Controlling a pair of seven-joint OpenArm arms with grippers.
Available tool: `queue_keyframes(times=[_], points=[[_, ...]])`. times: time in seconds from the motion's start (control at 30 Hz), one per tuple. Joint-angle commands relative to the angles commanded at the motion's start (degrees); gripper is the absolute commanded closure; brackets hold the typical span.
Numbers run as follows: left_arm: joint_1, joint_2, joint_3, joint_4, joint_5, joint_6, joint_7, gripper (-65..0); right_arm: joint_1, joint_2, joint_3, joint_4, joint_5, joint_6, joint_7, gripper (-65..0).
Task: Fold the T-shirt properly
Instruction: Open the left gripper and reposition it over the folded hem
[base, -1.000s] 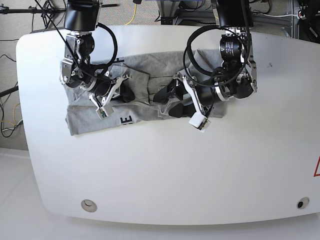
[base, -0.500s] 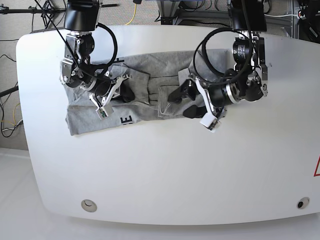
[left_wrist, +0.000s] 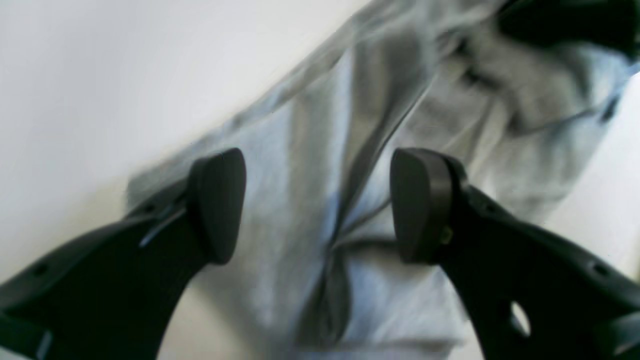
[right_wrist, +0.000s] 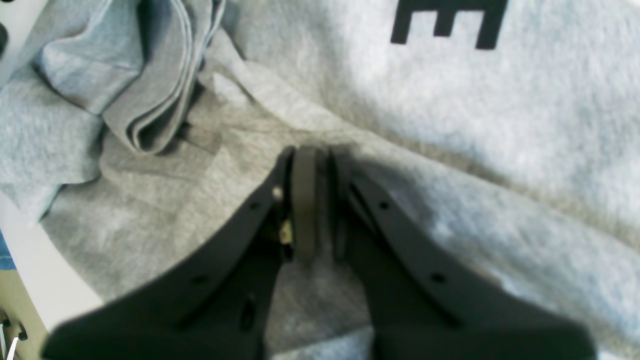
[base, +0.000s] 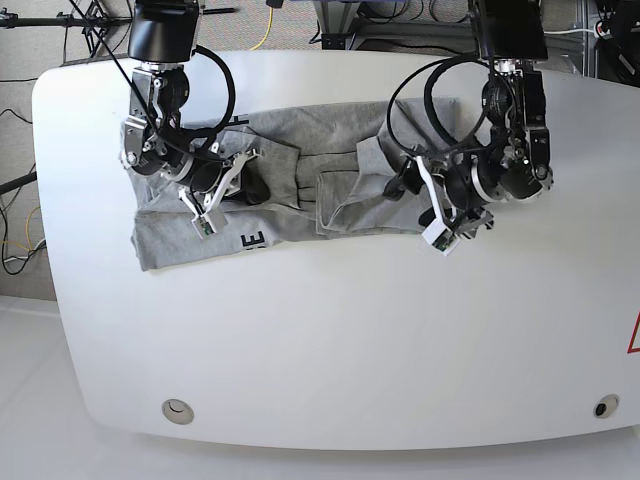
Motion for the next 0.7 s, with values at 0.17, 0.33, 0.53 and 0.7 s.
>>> queue_keyframes(times=[0.17,0.33,0.53,0.7], points=[[1.7,-1.6,0.9,-1.1,-0.5,0.0,-0.4,-41.6,-0.1,-0.2,0.2,0.0,-0.4,0.0,-0.6,-4.5],[2.0,-2.4,2.4,-1.3,-0.9,0.0,-0.7,-41.9,-0.1,-0.2,0.2,0.2,-0.7,0.0,-0.7,-4.5],[2.6,-2.7,5.2,-0.6,-1.8,0.0,-1.4,-42.5,-0.2,-0.2,0.2,0.3,-1.1,0.0,-0.9,-4.4],[3.7,-2.5,7.2,0.5,-2.5,0.0,-2.1,-42.9,-0.2,-0.4,0.3,0.3,-1.5,0.0,-1.1,-4.2]])
